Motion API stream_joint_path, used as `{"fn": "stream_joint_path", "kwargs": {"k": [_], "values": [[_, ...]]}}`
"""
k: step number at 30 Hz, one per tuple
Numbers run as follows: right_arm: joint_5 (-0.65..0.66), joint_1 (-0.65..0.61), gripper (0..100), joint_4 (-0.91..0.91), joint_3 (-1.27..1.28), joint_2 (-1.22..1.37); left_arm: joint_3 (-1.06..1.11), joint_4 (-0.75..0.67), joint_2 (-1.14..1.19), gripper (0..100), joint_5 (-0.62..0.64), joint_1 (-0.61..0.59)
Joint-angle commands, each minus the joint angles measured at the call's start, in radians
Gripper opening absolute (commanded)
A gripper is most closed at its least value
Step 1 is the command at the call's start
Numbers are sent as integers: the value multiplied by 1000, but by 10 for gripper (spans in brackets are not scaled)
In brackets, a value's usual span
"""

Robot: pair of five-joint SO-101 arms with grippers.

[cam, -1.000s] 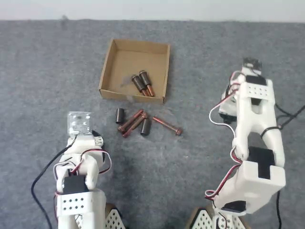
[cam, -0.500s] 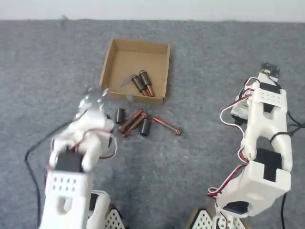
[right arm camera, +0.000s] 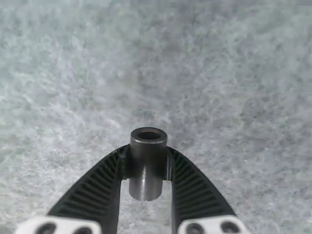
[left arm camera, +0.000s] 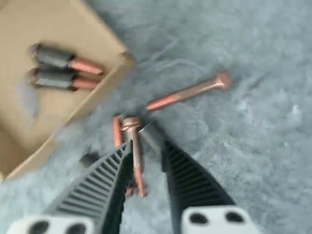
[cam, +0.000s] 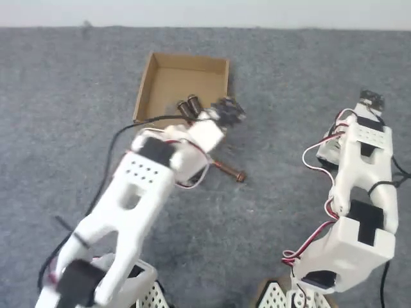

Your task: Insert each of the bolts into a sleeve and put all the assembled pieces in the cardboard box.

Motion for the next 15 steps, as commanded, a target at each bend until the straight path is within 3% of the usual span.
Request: {"fn": "stream_joint_path", "kwargs": {"k": [1,6,15], "values": [[8,18,7,-16,5,-68,-54,-64,72,122,-137,61],[8,28,7,-38,9,-68,-73,-121,192,122,-284,121],[8,31,7,-39,8,-68,-234,-123,430,123,-382,127]]}}
